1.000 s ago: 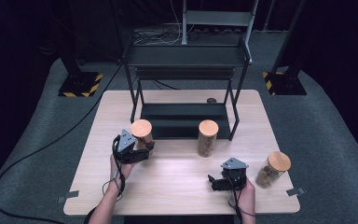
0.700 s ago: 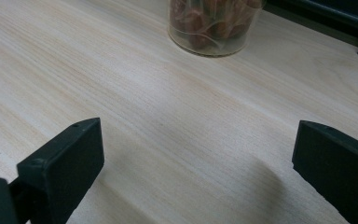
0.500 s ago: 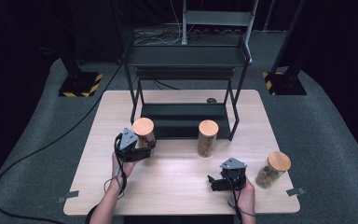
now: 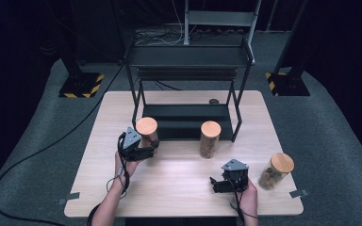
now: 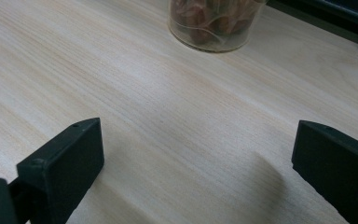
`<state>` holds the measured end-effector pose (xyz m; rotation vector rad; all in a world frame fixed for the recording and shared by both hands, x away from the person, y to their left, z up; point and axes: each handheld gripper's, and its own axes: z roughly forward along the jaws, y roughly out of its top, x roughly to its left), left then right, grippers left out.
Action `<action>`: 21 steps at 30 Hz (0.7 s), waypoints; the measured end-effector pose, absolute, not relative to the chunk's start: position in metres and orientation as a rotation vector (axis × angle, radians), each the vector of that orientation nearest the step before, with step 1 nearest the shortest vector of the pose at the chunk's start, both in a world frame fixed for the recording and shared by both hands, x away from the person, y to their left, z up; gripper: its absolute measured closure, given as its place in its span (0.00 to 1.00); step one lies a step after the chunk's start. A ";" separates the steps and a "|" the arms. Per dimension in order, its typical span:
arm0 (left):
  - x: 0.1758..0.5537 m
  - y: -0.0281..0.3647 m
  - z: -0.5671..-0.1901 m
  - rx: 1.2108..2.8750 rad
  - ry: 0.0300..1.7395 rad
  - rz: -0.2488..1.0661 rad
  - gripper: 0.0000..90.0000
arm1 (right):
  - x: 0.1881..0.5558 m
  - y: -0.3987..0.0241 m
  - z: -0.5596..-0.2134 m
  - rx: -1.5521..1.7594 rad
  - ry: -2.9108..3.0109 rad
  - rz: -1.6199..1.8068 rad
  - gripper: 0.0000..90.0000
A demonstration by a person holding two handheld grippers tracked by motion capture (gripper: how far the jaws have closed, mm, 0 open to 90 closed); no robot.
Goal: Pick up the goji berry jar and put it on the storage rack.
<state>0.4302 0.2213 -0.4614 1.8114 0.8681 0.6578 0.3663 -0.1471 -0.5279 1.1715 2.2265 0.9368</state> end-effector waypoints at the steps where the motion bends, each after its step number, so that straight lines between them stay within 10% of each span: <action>1: 0.431 0.221 -0.462 1.808 0.870 0.654 0.28 | 0.366 -0.147 -0.528 1.171 2.225 0.937 0.02; 21: 0.439 0.215 -0.459 1.808 0.857 0.649 0.28 | 0.366 -0.147 -0.528 1.170 2.225 0.930 0.02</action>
